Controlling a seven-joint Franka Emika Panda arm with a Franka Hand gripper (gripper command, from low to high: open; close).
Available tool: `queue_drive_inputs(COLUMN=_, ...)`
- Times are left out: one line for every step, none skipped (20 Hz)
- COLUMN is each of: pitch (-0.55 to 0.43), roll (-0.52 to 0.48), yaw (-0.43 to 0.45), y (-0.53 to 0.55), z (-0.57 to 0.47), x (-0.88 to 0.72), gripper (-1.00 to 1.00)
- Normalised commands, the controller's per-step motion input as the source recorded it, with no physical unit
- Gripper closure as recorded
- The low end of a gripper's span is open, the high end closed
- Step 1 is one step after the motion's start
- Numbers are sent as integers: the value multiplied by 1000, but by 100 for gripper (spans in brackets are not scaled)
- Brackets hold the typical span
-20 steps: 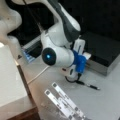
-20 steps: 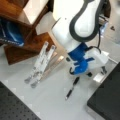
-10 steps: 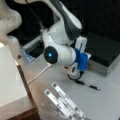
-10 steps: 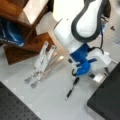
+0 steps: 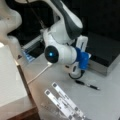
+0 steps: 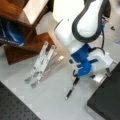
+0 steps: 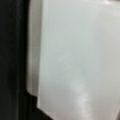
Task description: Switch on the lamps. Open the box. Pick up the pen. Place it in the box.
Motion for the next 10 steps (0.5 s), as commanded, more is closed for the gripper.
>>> queue_drive_inputs(pitch=-5, roll=62, yaw=-79, y=77, z=42, x=99, gripper=100)
queue_drive_inputs(pitch=-2, roll=61, yaw=-80, y=74, z=43, x=102, gripper=100)
queue_drive_inputs(pitch=-5, roll=58, yaw=-83, y=67, z=42, x=101, gripper=100)
queue_drive_inputs(pitch=-4, roll=57, yaw=-85, y=61, z=39, x=98, gripper=100)
queue_drive_inputs(pitch=-1, roll=52, yaw=-84, y=56, z=37, x=94, gripper=100)
queue_drive_inputs(pitch=1, roll=49, yaw=-84, y=49, z=35, x=89, gripper=100)
queue_drive_inputs(pitch=2, roll=47, yaw=-82, y=42, z=31, x=83, gripper=100)
queue_drive_inputs(pitch=3, roll=47, yaw=-81, y=38, z=28, x=79, gripper=100)
queue_drive_inputs(pitch=4, roll=45, yaw=-81, y=33, z=26, x=76, gripper=100)
queue_drive_inputs(pitch=0, roll=45, yaw=-83, y=26, z=22, x=79, gripper=100)
